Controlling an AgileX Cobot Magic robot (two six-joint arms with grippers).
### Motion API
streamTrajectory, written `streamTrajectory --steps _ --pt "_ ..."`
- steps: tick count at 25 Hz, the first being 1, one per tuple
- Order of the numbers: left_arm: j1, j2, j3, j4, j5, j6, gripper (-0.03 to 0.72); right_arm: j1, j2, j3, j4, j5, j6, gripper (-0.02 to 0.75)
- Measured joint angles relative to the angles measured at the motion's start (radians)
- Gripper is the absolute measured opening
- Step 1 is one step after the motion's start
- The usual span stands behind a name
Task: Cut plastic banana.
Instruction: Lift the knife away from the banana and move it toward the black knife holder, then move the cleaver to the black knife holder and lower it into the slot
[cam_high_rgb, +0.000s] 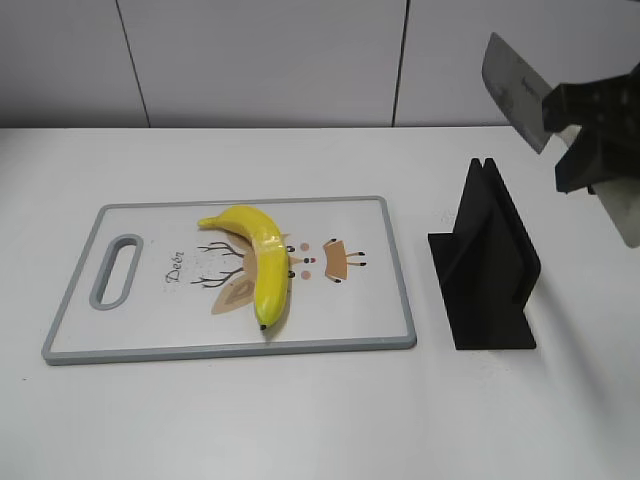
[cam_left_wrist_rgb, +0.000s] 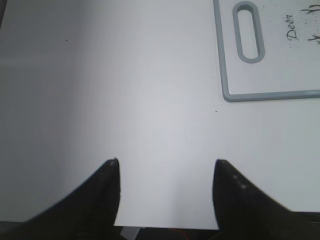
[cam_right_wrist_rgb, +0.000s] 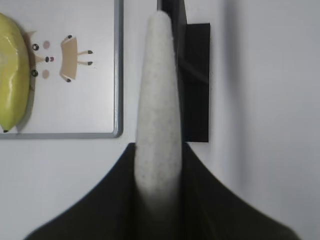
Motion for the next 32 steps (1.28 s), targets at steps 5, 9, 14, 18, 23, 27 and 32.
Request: streamTrajectory --steps 5,9,14,18,23,27,32 --pt "0.0 -0.26 0.143 -0.015 -0.003 -0.023 0.548 0.0 0.0 0.039 0.0 -0.037 0.006 0.167" --pt "0.0 -0.439 0.231 -0.018 0.014 -0.028 0.546 0.0 0.0 0.052 -0.001 -0.069 0.009 0.167" --pt "0.0 -0.594 0.246 -0.018 0.011 -0.031 0.546 0.0 0.002 0.054 -0.001 -0.085 0.009 0.167" --pt "0.0 -0.641 0.275 -0.036 -0.072 -0.031 0.545 0.0 0.027 0.054 -0.002 -0.097 0.009 0.167" --pt "0.0 -0.629 0.284 -0.036 -0.086 -0.031 0.543 0.0 0.084 0.055 -0.005 -0.101 0.01 0.167" --pt "0.0 -0.629 0.284 -0.035 -0.091 -0.031 0.543 0.0 0.107 0.055 -0.023 -0.104 0.01 0.167" --pt "0.0 -0.629 0.284 -0.035 -0.092 -0.031 0.534 0.0 0.136 0.055 -0.023 -0.106 0.01 0.167"
